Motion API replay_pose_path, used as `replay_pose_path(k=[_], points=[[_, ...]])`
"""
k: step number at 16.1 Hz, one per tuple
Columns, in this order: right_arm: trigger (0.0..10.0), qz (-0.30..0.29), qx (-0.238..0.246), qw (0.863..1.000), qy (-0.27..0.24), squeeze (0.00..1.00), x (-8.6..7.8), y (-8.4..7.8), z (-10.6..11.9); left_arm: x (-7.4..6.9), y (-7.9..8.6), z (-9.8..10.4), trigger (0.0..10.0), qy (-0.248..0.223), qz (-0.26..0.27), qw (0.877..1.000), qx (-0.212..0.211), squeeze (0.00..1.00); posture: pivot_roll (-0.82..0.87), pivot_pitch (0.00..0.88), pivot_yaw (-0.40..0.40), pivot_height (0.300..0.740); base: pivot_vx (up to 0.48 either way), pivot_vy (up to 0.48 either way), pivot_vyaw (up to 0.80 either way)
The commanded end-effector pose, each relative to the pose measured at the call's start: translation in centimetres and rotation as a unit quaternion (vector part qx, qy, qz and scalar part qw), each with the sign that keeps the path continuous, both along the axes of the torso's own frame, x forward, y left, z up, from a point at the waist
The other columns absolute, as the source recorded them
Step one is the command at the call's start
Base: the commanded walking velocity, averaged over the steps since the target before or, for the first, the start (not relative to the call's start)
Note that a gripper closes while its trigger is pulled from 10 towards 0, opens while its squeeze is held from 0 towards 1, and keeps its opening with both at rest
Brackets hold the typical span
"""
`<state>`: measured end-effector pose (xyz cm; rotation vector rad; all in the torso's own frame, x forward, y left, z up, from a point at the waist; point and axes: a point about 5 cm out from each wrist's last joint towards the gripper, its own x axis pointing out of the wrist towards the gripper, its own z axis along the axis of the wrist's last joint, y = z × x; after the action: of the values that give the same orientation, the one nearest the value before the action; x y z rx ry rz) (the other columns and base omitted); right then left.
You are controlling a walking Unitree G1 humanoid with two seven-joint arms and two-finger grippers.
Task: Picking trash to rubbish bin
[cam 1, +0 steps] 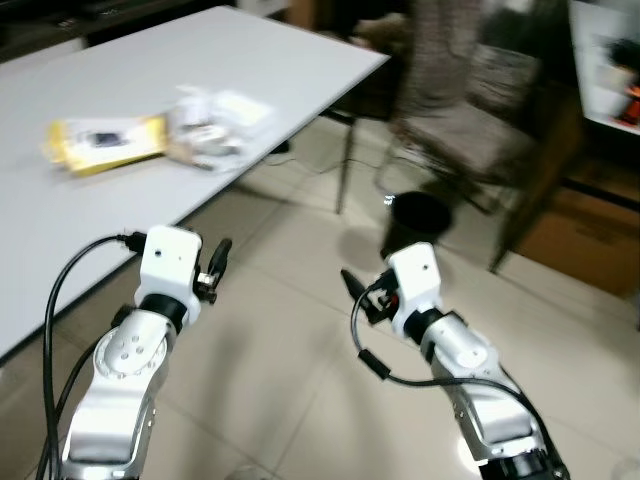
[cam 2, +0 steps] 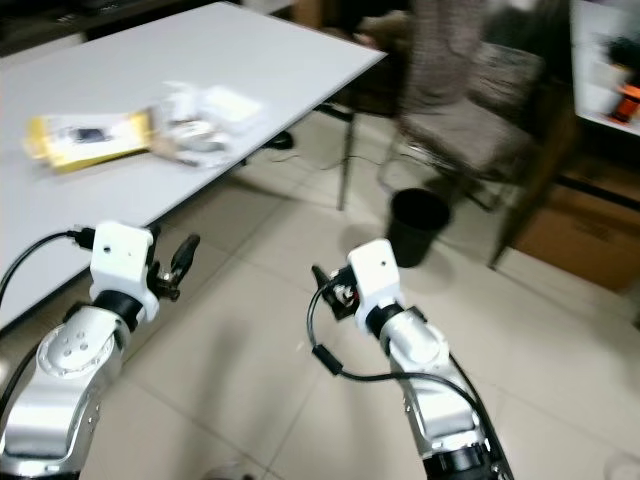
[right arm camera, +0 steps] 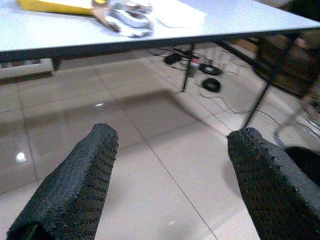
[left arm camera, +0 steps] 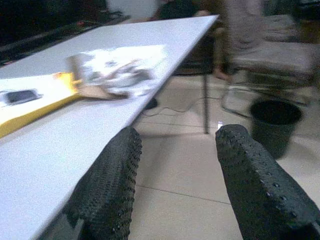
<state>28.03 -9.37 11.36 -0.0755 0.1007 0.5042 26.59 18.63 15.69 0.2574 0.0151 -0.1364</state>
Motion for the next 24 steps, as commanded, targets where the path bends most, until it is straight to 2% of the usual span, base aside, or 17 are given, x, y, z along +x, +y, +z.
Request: replay_pose_path(k=[1, 10, 11, 16, 22, 24], points=[[10.0, 0.015, 0.010, 1.000, -0.011, 0.00, 0.2, 0.5, 0.6, 0.0, 0.4, 0.1, 10.0, -0.001, 0.015, 1.000, 0.006, 0.00, 0.03, 0.034, -0.077, 0.740, 0.274, 0.000, 0.80], [10.0, 0.029, 0.011, 0.999, -0.029, 0.00, 0.5, 0.9, 1.1, 0.3, 0.9, 0.5, 10.0, -0.009, 0.026, 1.000, 0.012, 0.00, 0.03, 0.009, -0.079, 0.740, 0.291, 0.000, 0.80], [10.0, 0.022, 0.006, 0.999, -0.044, 0.00, 0.5, 0.6, 1.4, 0.6, 0.7, 0.5, 10.0, -0.009, 0.019, 1.000, 0.013, 0.00, 0.03, 0.002, -0.072, 0.740, 0.292, 0.000, 0.80], [10.0, -0.036, 0.022, 0.997, -0.057, 0.00, 1.0, -0.9, 1.9, 1.6, -0.5, 0.8, 10.0, -0.009, -0.025, 1.000, -0.014, 0.00, 0.02, 0.000, -0.060, 0.740, 0.298, 0.000, 0.00], [10.0, -0.061, 0.028, 0.997, -0.050, 0.00, 0.8, -1.9, 1.7, 3.0, -1.3, 1.1, 10.0, -0.011, -0.052, 0.998, -0.021, 0.00, 0.01, 0.010, -0.051, 0.740, 0.307, 0.000, -0.75], [10.0, -0.065, 0.024, 0.996, -0.052, 0.00, 0.7, -2.2, 1.5, 3.2, -1.2, 1.1, 10.0, -0.010, -0.041, 0.999, -0.020, 0.00, 0.00, 0.013, -0.045, 0.740, 0.306, 0.000, -0.40]])
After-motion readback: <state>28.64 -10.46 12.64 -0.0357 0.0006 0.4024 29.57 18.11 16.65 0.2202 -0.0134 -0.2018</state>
